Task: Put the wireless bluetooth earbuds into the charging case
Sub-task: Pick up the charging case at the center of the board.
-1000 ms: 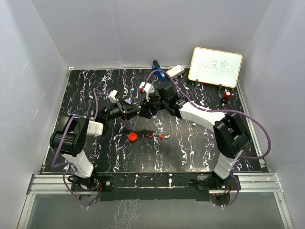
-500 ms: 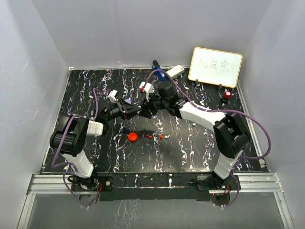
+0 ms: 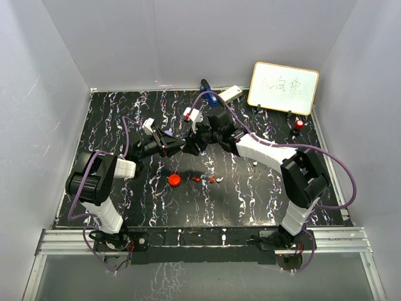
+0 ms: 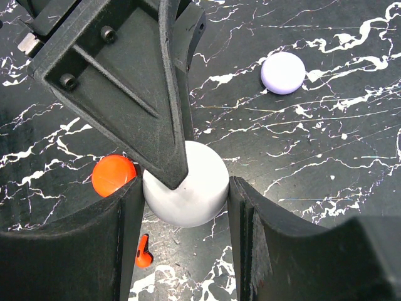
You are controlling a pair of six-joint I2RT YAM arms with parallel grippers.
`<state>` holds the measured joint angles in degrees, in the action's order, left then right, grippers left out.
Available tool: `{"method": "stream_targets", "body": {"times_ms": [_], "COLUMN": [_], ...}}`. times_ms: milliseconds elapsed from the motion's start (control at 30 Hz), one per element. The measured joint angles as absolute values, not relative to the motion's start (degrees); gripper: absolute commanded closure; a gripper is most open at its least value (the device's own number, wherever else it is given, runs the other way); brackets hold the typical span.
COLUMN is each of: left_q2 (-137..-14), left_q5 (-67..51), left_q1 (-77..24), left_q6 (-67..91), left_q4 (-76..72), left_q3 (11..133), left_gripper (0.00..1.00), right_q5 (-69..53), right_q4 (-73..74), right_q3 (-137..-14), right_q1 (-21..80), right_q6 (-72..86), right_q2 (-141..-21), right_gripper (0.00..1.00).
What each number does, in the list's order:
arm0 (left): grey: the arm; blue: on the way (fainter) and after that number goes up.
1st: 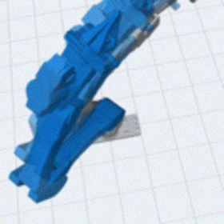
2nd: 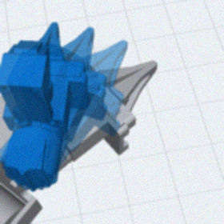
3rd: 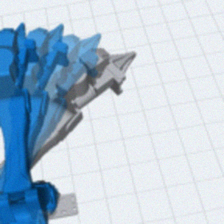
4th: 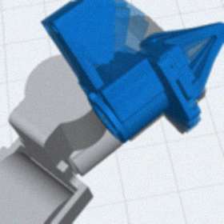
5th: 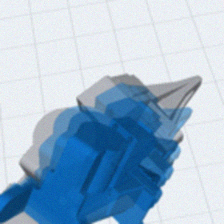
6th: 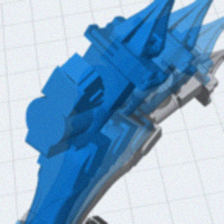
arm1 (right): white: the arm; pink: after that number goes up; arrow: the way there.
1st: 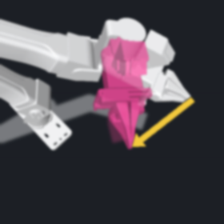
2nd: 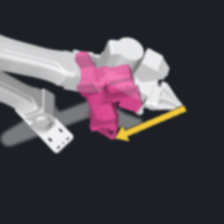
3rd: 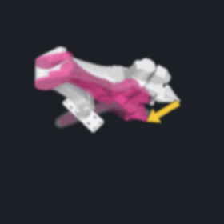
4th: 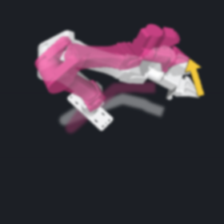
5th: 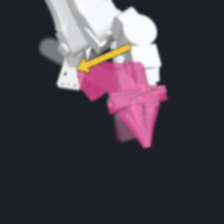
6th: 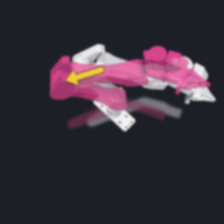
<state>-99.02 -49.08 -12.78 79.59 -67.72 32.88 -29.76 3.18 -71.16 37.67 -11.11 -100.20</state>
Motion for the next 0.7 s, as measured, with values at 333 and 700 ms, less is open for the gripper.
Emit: {"method": "stream_targets", "body": {"times_ms": [333,700], "left_q2": [-99.0,-99.0], "left_q5": [-48.9,-48.6], "left_q1": [-12.8,-12.8], "left_q6": [79.7,80.0], "left_q4": [-67.7,-68.6], "left_q3": [32.9,32.8], "left_gripper": [0.67,0.62], "right_q5": [-29.7,-29.5], "right_q4": [3.1,3.2], "right_q3": [-71.2,-71.1], "right_q1": [37.7,37.7], "right_q6": [-11.2,-11.6], "right_q2": [-100.2,-100.1], "right_gripper": [1.0,1.0]}}
